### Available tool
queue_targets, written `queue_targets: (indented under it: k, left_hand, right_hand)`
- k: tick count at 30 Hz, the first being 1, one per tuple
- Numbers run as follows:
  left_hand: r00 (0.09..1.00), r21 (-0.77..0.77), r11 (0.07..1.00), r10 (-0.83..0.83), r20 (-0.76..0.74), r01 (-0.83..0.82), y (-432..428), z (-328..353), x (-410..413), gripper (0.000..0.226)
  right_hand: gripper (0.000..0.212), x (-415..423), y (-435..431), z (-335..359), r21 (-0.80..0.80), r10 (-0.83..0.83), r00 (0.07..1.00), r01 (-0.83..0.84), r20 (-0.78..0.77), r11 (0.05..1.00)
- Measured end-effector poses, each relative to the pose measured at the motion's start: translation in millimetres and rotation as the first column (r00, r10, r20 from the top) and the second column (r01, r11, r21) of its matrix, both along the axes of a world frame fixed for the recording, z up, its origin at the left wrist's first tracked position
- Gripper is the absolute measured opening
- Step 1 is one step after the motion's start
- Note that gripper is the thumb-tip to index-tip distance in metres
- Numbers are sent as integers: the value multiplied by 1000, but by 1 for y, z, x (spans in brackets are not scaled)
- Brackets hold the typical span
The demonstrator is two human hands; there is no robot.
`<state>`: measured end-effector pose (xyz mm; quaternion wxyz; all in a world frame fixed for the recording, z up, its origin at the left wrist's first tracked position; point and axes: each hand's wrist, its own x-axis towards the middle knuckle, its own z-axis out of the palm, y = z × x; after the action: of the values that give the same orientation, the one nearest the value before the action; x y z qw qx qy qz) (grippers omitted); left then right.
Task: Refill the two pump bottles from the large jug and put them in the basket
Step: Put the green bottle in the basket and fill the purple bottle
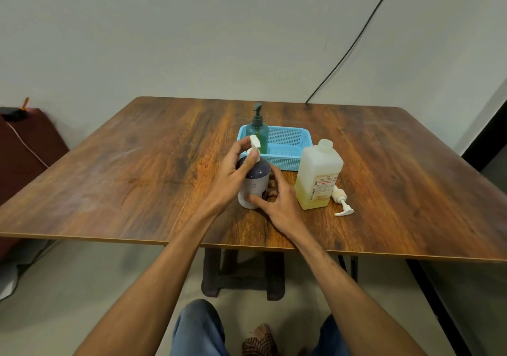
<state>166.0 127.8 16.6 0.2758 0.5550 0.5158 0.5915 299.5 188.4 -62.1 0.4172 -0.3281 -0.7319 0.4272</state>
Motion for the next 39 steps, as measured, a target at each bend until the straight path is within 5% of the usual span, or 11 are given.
queue_targets:
  k: [9,14,22,28,39]
  left_hand:
    - [985,83,982,168,29,-170,2,3,0,39]
    - [999,39,999,23,-34,-21,0,2,6,35]
    - [986,89,983,165,-10,-164,3,4,2,37]
    - [999,34,999,37,38,-39,3,-2,0,33]
    - [955,160,942,283,89,-294,9,5,6,34]
  right_hand:
    - [87,0,-1,1,2,-11,1000,11,21,1000]
    - [85,0,-1,1,-4,-3,1000,3,12,1000]
    - [85,0,-1,2,9,-2,1000,2,11,1000]
    - [85,0,0,1,7,-3,1000,3,4,1000]
    - [86,-1,2,-1,-12,-10,1000,10,0,1000]
